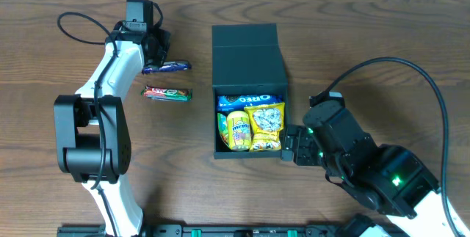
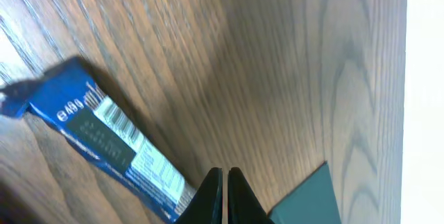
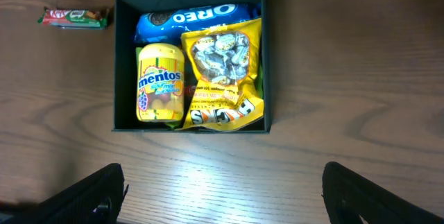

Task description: Pack container

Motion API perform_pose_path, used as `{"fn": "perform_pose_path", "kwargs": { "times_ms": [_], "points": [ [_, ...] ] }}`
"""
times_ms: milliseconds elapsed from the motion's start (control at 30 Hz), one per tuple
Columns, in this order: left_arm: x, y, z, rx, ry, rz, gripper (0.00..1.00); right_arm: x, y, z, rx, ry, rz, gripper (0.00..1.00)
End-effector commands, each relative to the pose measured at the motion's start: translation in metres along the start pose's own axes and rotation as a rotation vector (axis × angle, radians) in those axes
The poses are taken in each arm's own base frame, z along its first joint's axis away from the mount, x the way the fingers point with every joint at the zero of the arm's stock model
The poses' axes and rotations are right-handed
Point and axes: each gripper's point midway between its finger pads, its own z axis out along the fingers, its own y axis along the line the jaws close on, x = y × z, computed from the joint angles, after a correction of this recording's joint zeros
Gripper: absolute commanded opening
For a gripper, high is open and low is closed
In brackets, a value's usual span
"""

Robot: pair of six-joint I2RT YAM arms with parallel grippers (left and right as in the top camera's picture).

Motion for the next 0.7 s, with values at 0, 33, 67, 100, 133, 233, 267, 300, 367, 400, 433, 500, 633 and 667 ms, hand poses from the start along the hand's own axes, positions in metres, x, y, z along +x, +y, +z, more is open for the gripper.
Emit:
{"fn": "perform_pose_path", "kwargs": {
  "times_ms": [0,33,67,100,133,233,267,300,367,400,433,500,633,667],
  "points": [
    [-0.013,0.004,0.007,-0.029,-0.062,0.003,0.06,-0.004,-0.002,-0.001,0.011,-0.014,0.003,0.9],
    [-0.012,0.007,0.01,-0.036,-0.059,0.003,0.06,-0.004,-0.002,-0.001,0.011,-0.013,0.005,0.9],
    [-0.01,0.009,0.014,-0.044,-0.044,0.003,0.06,-0.004,-0.002,-0.001,0.011,-0.013,0.005,0.9],
    [-0.008,0.012,0.017,-0.052,-0.038,0.003,0.06,-0.004,-0.002,-0.001,0.011,-0.013,0.005,0.9],
    [-0.006,0.014,0.018,-0.058,-0.028,0.002,0.06,-0.004,-0.002,-0.001,0.011,-0.013,0.006,0.9],
    [0.001,0.026,0.025,-0.099,0.005,-0.008,0.06,-0.004,-0.002,-0.001,0.011,-0.013,0.006,0.9],
    [0.004,0.033,0.028,-0.126,0.019,-0.017,0.06,-0.004,-0.002,-0.001,0.011,-0.013,0.006,0.9],
    [0.006,0.038,0.03,-0.146,0.029,-0.023,0.06,-0.004,-0.002,-0.001,0.011,-0.013,0.006,0.9],
    [0.01,0.048,0.029,-0.185,0.044,-0.033,0.06,-0.004,-0.002,-0.001,0.01,-0.013,0.009,0.9],
    [0.011,0.05,0.029,-0.194,0.047,-0.033,0.06,-0.004,-0.002,-0.001,0.01,-0.013,0.009,0.9],
    [0.012,0.053,0.028,-0.208,0.053,-0.033,0.06,-0.004,-0.002,-0.001,0.01,-0.013,0.009,0.9],
    [0.016,0.059,0.026,-0.232,0.072,-0.036,0.06,-0.003,-0.002,-0.001,0.007,-0.011,0.01,0.9],
    [0.022,0.072,0.022,-0.284,0.103,-0.02,0.06,-0.003,-0.001,-0.001,0.005,-0.009,0.017,0.89],
    [0.023,0.071,0.021,-0.279,0.112,0.009,0.06,-0.003,-0.001,-0.001,0.005,-0.009,0.017,0.9]
  ]
}}
